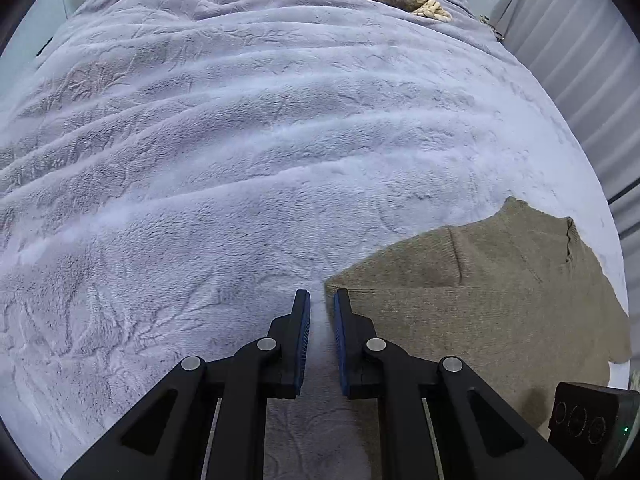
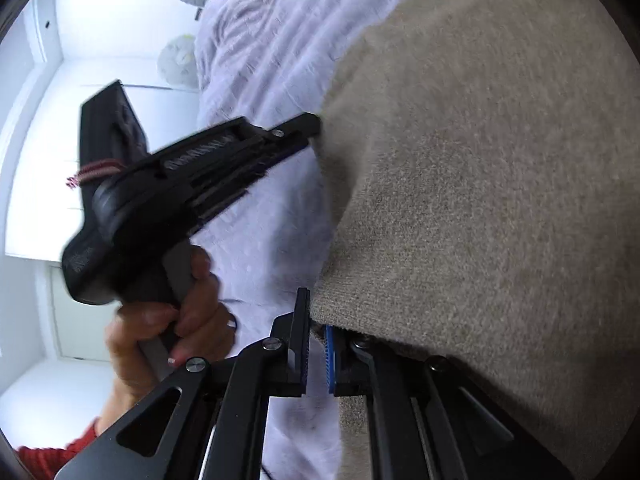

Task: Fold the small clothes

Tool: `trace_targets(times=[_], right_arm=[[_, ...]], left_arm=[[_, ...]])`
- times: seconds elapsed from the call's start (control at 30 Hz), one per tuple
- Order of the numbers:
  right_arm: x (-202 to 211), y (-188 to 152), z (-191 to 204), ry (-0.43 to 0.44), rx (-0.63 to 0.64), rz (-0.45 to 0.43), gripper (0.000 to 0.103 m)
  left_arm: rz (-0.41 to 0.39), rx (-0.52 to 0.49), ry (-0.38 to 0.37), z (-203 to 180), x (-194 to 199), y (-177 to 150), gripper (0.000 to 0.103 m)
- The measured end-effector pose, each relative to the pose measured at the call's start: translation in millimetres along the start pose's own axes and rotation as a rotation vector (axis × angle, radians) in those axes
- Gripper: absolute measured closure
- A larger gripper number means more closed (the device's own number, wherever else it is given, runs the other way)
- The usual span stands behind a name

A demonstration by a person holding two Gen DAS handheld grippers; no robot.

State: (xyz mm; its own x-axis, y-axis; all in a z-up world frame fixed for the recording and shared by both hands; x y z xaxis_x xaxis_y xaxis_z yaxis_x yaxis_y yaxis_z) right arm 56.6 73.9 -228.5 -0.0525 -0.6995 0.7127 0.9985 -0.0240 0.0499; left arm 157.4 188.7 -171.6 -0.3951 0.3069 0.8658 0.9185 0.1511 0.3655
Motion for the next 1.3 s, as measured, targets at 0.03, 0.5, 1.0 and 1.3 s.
trace_targets(times=[0.03,0.5,1.0,1.3], right_arm=[[-5,-1,-4,-0.006,0.003,0.015,0.096],[108,-2,-34,-0.139,0.074,-0.07,0.051],[254,76,-203,-0.244,-0.407,-0.415,0.095],[279,28,-243,-0.293,-0.397,-0.335,0.082]], left_arm=[[-0.01,0.006,0.018,4,2,-1,0.089],[-0.101,0.04,0.065,-18,44,-27,0.013],[-0.035,0.074,0.024,-90,25,-72,0.013],[0.081,0.0,0.016,-149,-1,-97,0.012]])
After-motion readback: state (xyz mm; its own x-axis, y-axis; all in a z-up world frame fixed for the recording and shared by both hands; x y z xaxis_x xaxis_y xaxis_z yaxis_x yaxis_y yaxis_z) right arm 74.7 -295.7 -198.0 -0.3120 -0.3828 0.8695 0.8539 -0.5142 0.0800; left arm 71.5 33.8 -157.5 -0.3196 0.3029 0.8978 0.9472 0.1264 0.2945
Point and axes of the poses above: each gripper's, at about its wrist camera, not at the fingertips, and x roughly against the way its jaws point, z to its left, y to its top, the point moved 8 cm from there along -x, roughly the way its jaws point, and after that the axes turned 10 degrees about -y, right-handed, at the moved point
